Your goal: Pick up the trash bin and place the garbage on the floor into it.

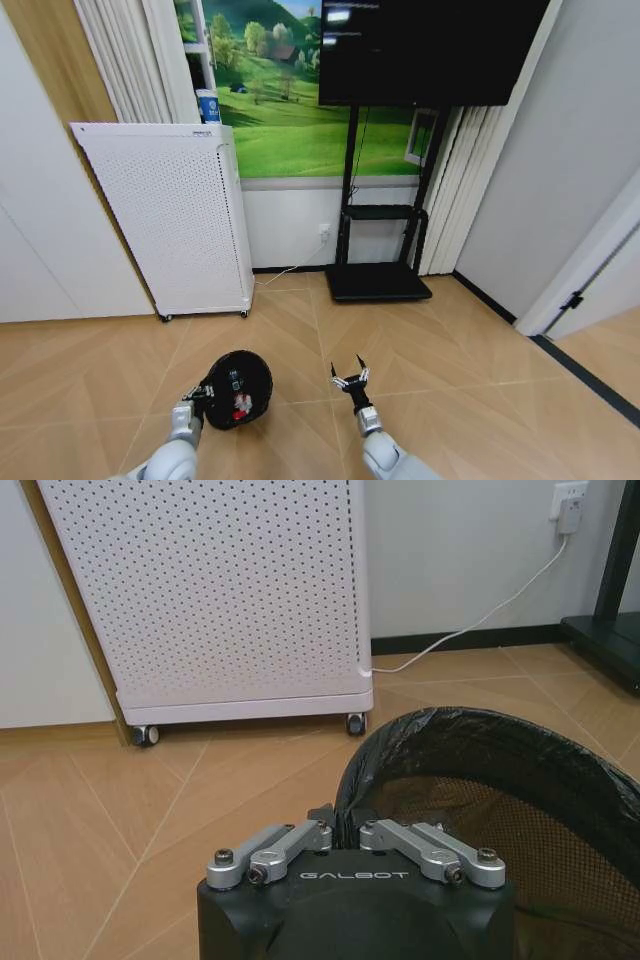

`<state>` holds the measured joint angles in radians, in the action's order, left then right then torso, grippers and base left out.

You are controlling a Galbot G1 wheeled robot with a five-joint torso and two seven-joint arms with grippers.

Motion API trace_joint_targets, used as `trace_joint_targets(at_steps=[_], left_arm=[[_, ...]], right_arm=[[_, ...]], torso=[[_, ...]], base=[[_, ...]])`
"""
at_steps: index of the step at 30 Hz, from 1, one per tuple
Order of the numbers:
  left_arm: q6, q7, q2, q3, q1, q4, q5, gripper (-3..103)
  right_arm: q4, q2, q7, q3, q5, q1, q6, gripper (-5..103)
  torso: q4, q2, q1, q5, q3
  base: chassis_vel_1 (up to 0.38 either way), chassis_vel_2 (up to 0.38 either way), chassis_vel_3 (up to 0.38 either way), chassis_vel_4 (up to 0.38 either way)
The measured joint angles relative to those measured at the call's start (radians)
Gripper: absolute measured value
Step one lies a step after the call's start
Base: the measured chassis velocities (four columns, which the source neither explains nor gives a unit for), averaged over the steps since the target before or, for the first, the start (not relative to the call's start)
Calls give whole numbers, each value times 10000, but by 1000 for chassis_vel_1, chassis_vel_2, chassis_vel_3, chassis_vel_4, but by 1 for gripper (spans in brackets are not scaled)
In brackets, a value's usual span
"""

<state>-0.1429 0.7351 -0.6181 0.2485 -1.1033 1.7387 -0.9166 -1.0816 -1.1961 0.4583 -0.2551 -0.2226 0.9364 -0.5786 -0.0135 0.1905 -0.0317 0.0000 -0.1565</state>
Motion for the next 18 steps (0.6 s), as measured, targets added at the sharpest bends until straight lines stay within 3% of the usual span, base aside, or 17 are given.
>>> trace_joint_targets(at_steps=[7, 11, 14, 15, 16, 18], left_arm=[[-78, 51, -2, -48, -104, 81, -106, 4], [-180, 39, 3, -109, -105, 20, -144, 20], [-180, 39, 2, -114, -115, 26, -182, 26], [-180, 40, 3, -128, -141, 52, -218, 36], [-180, 38, 9, -137, -164, 71, -216, 36], [-181, 10, 104, -163, -211, 165, -172, 48]], right_arm=[[391, -189, -33, 48, 96, -28, -75, 100], [476, -187, -62, 63, 109, -64, -74, 100], [498, -196, -66, 68, 140, -64, -71, 100], [549, -225, -68, 88, 251, -56, -71, 100], [556, -235, -68, 97, 289, -43, -70, 100], [530, -233, -58, 134, 311, -16, -70, 100]], torso=[[1, 0, 0, 0, 0], [1, 0, 0, 0, -1], [1, 0, 1, 0, 0], [1, 0, 1, 0, 0], [0, 0, 0, 0, 0], [1, 0, 0, -1, 0]], base=[[0, 0, 0, 0], [0, 0, 0, 0], [0, 0, 0, 0], [0, 0, 0, 0], [0, 0, 0, 0], [0, 0, 0, 0]])
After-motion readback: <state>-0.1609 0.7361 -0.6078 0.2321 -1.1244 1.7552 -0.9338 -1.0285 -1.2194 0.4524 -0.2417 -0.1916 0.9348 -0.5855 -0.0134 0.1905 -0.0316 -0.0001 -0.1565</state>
